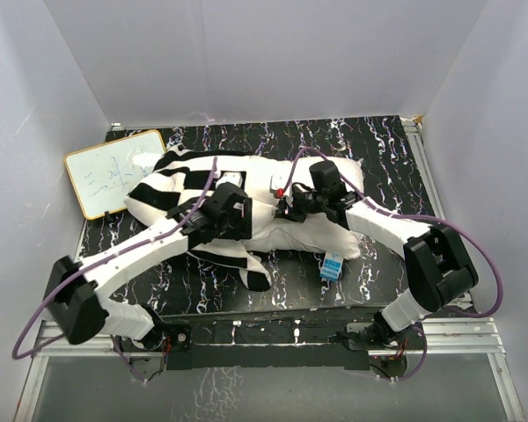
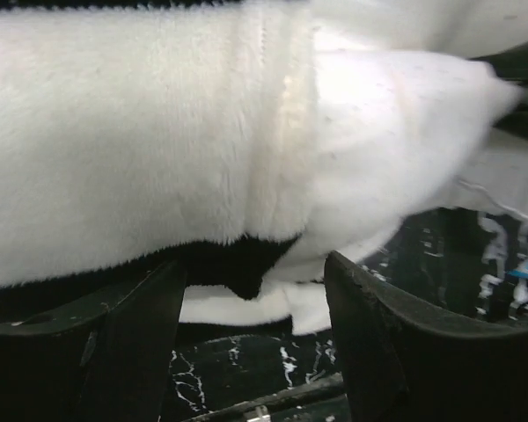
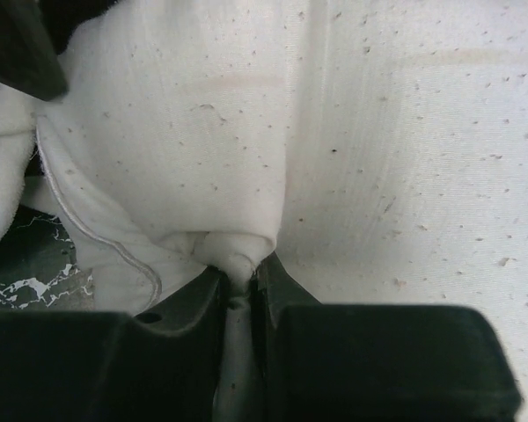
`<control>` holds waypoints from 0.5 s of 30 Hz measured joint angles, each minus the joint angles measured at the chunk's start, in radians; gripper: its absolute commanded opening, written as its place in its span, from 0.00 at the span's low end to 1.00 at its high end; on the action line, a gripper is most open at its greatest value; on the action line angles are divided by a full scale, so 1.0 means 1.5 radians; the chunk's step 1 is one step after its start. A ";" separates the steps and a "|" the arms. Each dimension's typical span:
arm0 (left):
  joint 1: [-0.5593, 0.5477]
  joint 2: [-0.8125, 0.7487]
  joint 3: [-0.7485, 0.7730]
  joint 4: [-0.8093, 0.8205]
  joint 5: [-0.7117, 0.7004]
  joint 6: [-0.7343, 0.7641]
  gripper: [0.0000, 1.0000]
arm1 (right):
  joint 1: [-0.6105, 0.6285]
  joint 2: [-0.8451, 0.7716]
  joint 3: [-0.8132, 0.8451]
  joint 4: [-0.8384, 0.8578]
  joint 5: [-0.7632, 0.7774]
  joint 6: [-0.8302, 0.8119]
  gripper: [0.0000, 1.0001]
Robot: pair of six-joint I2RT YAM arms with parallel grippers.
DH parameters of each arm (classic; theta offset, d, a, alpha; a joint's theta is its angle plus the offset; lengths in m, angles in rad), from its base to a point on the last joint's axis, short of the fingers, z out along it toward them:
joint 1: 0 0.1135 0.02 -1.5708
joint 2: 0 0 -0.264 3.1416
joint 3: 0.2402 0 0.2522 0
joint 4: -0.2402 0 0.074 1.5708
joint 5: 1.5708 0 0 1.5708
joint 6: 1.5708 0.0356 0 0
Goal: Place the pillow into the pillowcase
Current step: Stuff the pillow into the pillowcase.
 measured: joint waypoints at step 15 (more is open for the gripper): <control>-0.008 0.121 0.081 -0.055 -0.140 0.040 0.00 | -0.005 0.008 0.000 0.015 -0.027 0.019 0.08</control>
